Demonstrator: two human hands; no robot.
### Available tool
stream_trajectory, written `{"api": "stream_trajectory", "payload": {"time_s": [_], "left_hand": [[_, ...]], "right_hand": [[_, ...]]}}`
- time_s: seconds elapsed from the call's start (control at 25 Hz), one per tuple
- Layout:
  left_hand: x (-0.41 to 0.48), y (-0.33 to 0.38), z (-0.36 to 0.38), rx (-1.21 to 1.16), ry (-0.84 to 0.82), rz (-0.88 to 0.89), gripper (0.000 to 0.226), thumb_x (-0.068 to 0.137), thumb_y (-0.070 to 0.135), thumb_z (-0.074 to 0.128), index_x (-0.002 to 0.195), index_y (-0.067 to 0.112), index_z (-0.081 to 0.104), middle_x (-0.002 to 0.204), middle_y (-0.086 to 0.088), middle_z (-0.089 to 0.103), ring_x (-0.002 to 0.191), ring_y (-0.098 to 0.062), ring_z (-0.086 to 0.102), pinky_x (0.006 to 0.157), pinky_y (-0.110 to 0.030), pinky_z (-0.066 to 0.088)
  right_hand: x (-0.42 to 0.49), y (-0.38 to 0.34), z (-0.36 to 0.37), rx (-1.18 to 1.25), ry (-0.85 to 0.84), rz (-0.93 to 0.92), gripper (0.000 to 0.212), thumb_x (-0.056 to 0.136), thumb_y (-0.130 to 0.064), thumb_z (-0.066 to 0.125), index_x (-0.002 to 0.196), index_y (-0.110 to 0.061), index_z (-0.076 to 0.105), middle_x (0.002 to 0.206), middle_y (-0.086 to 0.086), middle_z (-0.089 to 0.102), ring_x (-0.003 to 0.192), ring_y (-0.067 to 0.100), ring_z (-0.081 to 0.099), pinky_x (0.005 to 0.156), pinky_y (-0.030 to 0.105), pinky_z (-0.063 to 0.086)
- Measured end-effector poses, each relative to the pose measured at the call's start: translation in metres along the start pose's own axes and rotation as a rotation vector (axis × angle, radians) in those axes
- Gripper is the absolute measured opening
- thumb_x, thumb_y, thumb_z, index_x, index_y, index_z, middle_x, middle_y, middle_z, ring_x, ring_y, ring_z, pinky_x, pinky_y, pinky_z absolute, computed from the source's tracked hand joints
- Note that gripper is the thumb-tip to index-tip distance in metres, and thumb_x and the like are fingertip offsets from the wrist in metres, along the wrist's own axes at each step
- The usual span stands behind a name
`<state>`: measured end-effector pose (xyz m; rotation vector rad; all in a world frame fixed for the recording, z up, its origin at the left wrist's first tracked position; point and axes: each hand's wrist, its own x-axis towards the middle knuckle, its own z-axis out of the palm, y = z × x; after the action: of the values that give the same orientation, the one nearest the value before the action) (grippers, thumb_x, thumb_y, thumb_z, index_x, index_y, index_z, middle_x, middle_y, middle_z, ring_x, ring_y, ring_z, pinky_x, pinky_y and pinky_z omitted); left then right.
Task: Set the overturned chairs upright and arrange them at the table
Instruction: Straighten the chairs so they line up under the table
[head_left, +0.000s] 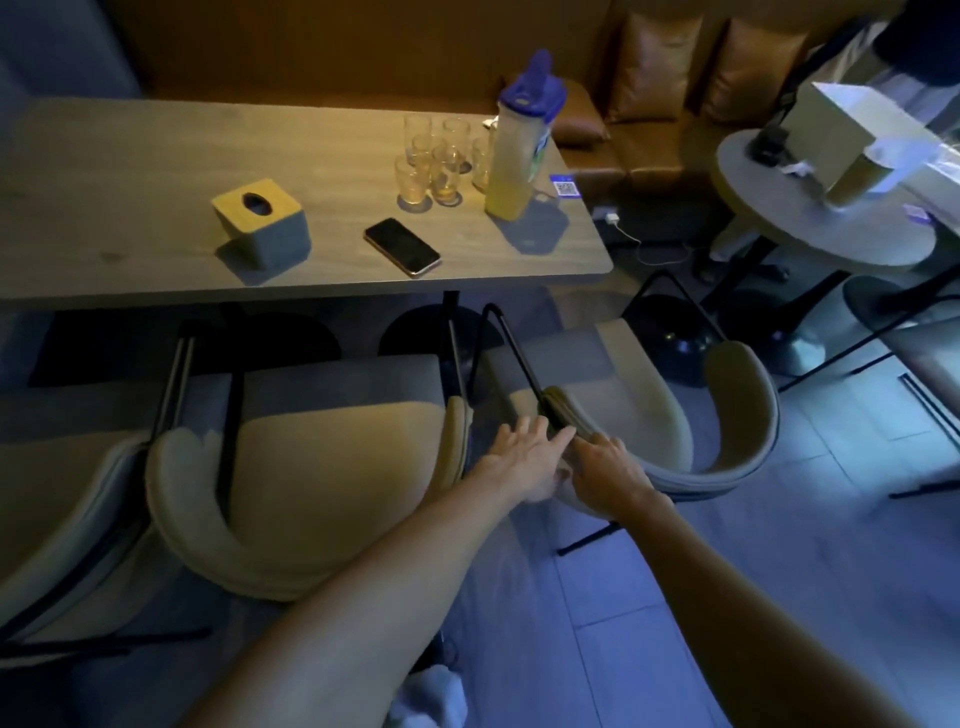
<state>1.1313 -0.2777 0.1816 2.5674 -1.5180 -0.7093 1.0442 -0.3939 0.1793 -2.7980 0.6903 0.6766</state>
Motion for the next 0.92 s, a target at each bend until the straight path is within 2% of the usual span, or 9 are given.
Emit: {"api": "stream_trajectory", "payload": {"time_s": [0.08,0.16,0.24,0.36,0.48,0.56,0.64,0.8,0.92], "left_hand": [[0.037,0.019,0.005,-0.016,-0.029,0.020,0.067,0.099,0.038,0.048,0.155,0.023,0.016,0.152,-0.019,0.027,0.137,-0.040,0.025,0.109,-0.054,0.027],[0.067,0.036,0.014,0.009,-0.029,0.038,0.071,0.097,0.035,0.053,0.156,0.021,0.016,0.151,-0.020,0.029,0.137,-0.040,0.026,0.109,-0.050,0.028],[0.090,0.053,0.023,0.026,-0.027,0.040,0.077,0.094,0.035,0.057,0.156,0.019,0.014,0.151,-0.020,0.029,0.138,-0.039,0.025,0.110,-0.048,0.028],[0.116,0.074,0.035,0.082,-0.045,0.018,0.082,0.088,0.044,0.064,0.154,0.018,0.022,0.146,-0.019,0.038,0.134,-0.039,0.032,0.110,-0.047,0.028],[0.142,0.101,0.048,0.155,-0.070,-0.061,0.066,0.082,0.047,0.069,0.137,0.015,0.046,0.135,-0.014,0.052,0.127,-0.035,0.044,0.113,-0.049,0.023],[0.154,0.122,0.062,0.192,-0.094,-0.136,0.060,0.083,0.045,0.069,0.132,0.016,0.052,0.135,-0.012,0.054,0.129,-0.034,0.043,0.118,-0.051,0.014],[0.165,0.141,0.076,0.207,-0.140,-0.222,0.061,0.083,0.048,0.068,0.133,0.017,0.054,0.135,-0.011,0.055,0.131,-0.034,0.043,0.118,-0.053,0.010],[0.187,0.185,0.099,0.128,-0.156,-0.301,0.045,0.082,0.045,0.070,0.121,0.025,0.060,0.122,-0.003,0.063,0.117,-0.030,0.053,0.103,-0.048,0.025],[0.194,0.195,0.104,0.120,-0.116,-0.324,0.030,0.087,0.040,0.066,0.115,0.028,0.062,0.115,-0.002,0.067,0.113,-0.032,0.057,0.100,-0.050,0.026]], "right_hand": [[0.019,0.035,0.005,0.016,-0.031,0.018,0.056,0.093,-0.035,0.044,0.146,-0.022,0.036,0.133,0.013,0.048,0.119,0.037,0.047,0.099,0.047,0.046],[0.044,0.073,0.019,-0.003,-0.061,0.034,0.067,0.083,-0.055,0.032,0.143,-0.023,0.036,0.129,0.010,0.052,0.113,0.034,0.048,0.094,0.046,0.047],[0.059,0.102,0.032,0.005,-0.092,0.038,0.075,0.080,-0.059,0.032,0.143,-0.018,0.035,0.130,0.011,0.053,0.111,0.033,0.051,0.094,0.046,0.047],[0.056,0.119,0.037,0.089,-0.100,0.032,0.066,0.089,-0.037,0.052,0.145,-0.006,0.032,0.130,0.013,0.057,0.113,0.036,0.057,0.094,0.045,0.049],[0.070,0.155,0.057,0.079,-0.122,-0.039,0.057,0.083,-0.034,0.051,0.136,-0.015,0.041,0.123,0.007,0.065,0.107,0.032,0.063,0.088,0.044,0.053],[0.081,0.186,0.075,0.038,-0.164,-0.102,0.052,0.082,-0.033,0.053,0.131,-0.020,0.046,0.122,0.004,0.066,0.105,0.030,0.064,0.088,0.044,0.054],[0.074,0.198,0.063,0.016,-0.191,-0.146,0.047,0.082,-0.028,0.058,0.128,-0.021,0.049,0.120,0.005,0.066,0.107,0.032,0.063,0.090,0.044,0.053],[0.071,0.246,0.059,-0.111,-0.180,-0.208,0.039,0.085,-0.024,0.060,0.124,-0.024,0.054,0.121,0.003,0.065,0.112,0.029,0.060,0.094,0.038,0.045],[0.076,0.273,0.060,-0.184,-0.182,-0.233,0.041,0.085,-0.022,0.057,0.124,-0.033,0.054,0.121,-0.004,0.065,0.114,0.025,0.058,0.096,0.040,0.040]]}}
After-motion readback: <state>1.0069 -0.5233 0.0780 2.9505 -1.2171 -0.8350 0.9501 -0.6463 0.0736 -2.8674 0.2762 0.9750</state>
